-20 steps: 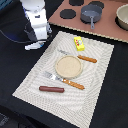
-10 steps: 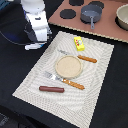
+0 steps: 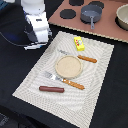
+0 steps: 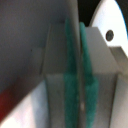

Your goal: Interact with the objects in diverse but meaningful ways.

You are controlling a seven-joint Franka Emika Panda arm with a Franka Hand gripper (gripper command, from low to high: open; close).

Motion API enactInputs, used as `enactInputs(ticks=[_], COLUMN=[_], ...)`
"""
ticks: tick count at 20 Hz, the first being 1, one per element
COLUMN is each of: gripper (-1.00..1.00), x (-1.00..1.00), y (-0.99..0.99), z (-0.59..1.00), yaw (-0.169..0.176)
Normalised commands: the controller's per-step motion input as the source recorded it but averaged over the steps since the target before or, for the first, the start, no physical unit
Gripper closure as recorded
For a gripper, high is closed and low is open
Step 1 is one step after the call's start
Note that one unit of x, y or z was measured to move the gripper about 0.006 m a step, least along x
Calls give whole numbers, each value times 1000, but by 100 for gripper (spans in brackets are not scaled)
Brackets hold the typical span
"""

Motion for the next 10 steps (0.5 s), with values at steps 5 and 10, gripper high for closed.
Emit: enactInputs(ticks=[5, 10], gripper=[100, 100], x=[3, -126], y=[-82, -53], z=[244, 668], yaw=[12, -26])
